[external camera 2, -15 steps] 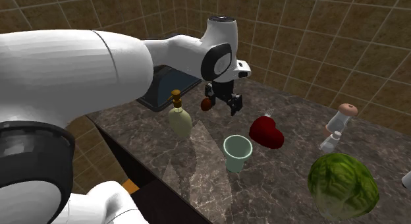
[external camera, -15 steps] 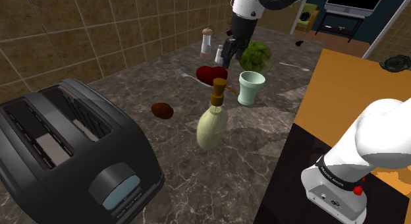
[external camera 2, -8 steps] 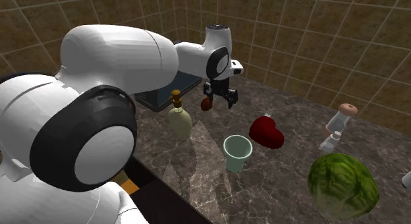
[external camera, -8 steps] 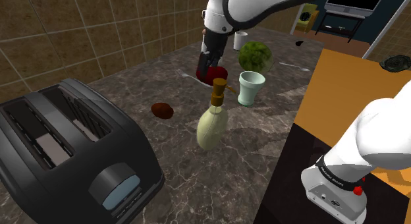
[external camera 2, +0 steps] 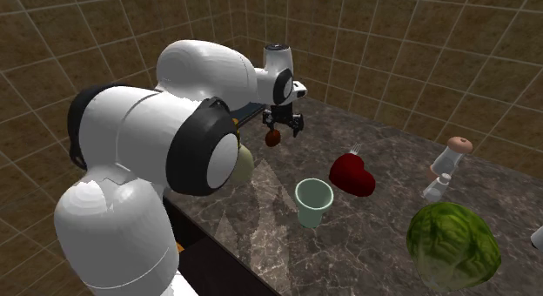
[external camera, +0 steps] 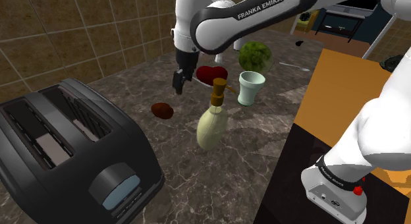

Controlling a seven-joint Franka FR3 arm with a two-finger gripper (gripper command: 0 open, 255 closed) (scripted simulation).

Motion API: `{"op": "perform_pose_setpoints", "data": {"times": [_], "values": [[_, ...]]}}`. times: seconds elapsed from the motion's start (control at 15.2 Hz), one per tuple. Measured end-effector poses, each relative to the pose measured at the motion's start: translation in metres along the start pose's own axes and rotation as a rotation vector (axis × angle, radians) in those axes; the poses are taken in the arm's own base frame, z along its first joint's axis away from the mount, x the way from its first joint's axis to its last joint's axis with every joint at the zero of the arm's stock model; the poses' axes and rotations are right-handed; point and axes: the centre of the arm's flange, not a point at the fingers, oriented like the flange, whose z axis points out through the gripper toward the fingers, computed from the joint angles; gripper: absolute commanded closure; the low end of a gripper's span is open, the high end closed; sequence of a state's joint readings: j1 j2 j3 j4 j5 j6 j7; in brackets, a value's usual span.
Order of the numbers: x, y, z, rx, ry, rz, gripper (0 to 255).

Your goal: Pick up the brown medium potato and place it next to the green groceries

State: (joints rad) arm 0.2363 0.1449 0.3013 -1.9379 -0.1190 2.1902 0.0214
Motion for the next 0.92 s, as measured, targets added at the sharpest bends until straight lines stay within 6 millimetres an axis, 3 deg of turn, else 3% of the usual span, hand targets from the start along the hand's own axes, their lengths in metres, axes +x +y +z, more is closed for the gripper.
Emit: {"op": "perform_pose_setpoints", "data": {"times": [0.53, 0.92], "values": [[0.055, -0.068, 0.051, -0.003, 0.009, -0.163, 0], [0.063, -0.076, 0.084, -0.003, 0.01, -0.182, 0]]}}
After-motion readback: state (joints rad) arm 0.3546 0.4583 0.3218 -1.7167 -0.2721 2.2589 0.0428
